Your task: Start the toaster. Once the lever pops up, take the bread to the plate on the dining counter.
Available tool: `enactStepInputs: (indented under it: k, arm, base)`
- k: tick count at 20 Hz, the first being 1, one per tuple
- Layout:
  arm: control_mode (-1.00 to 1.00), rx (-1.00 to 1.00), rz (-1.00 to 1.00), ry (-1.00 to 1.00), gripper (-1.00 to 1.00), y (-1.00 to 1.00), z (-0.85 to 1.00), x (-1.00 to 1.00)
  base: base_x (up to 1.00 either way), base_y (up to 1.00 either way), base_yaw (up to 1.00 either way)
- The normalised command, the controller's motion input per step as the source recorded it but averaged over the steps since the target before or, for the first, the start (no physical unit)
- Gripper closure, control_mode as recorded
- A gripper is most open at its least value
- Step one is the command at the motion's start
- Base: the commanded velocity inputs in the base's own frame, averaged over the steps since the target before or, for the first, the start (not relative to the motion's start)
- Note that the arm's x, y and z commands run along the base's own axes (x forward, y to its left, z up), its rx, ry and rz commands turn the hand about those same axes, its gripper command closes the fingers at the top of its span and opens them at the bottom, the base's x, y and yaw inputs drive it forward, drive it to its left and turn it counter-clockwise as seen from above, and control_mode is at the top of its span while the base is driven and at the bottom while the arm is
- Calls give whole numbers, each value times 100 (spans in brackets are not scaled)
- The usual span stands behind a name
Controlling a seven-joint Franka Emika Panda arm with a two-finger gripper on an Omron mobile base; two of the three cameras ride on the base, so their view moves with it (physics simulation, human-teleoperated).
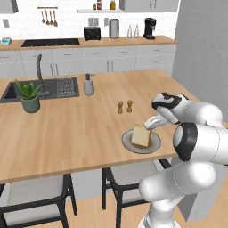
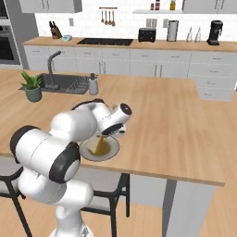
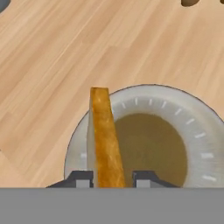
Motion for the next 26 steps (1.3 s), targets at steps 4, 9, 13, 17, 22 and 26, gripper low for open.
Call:
enactStepInputs:
  k: [4,9,13,17,22,26]
  arm:
    - [-100,0,3,0,-100,-22,-16,0]
    - [-100,-5,0,0,-100,-27,0,16]
    - [-100,-19,0,0,-100,-8,6,47]
    - [-100,-27,0,-6,-100,0,24,19]
    - [-100,-14,-5,-18,-100,1,42,-94]
    - [-100,0,-25,-7,-100,2,51,-100]
  base:
    - [0,0,0]
    - [0,0,0]
    - [0,0,0]
    - [0,0,0]
    - [0,0,0]
    - [0,0,0]
